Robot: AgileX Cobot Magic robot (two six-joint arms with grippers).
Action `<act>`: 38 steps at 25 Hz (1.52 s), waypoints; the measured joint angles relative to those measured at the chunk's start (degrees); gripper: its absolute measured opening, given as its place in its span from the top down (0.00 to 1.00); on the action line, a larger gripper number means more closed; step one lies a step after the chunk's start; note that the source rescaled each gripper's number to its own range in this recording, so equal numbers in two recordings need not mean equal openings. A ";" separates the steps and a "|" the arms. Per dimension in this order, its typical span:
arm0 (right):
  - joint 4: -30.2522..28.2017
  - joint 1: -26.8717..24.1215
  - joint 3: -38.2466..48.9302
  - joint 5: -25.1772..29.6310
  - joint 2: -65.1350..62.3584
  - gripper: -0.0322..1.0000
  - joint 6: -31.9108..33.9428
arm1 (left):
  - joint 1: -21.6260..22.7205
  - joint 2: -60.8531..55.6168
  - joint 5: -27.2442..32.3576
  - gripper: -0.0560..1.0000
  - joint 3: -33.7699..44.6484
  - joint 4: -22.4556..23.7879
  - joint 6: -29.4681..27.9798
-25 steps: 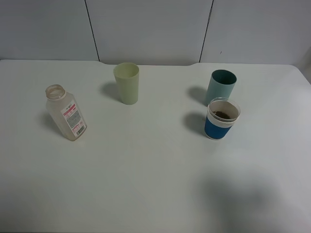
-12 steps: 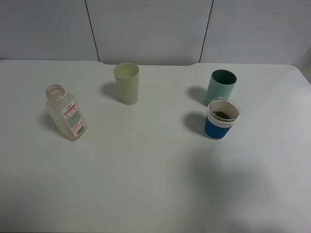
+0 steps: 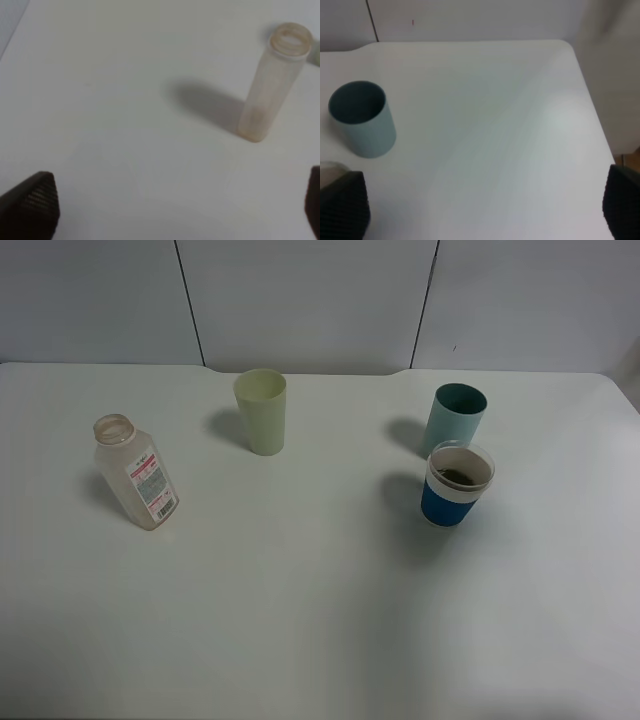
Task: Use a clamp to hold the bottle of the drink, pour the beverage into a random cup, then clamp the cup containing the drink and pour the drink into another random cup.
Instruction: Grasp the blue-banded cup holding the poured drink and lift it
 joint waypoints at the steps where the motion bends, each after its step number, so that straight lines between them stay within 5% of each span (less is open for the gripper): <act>1: 0.05 0.00 0.00 -1.22 1.22 0.19 -0.23 | 0.00 0.00 0.00 0.00 0.00 0.00 0.00; 8: 1.06 1.64 0.00 -7.72 7.86 0.19 -5.01 | 0.00 0.00 0.00 0.00 0.00 0.00 0.00; 12: 1.13 12.66 0.00 -12.14 12.90 0.19 -6.08 | 0.00 0.00 0.00 0.00 0.00 0.00 0.00; 19: -1.67 20.16 0.16 -12.88 16.54 0.19 -0.64 | 0.00 0.00 0.00 0.00 0.00 0.00 0.00; 38: -3.52 20.65 24.41 -27.06 16.60 0.19 8.98 | 0.00 0.00 0.00 0.00 0.00 0.00 0.05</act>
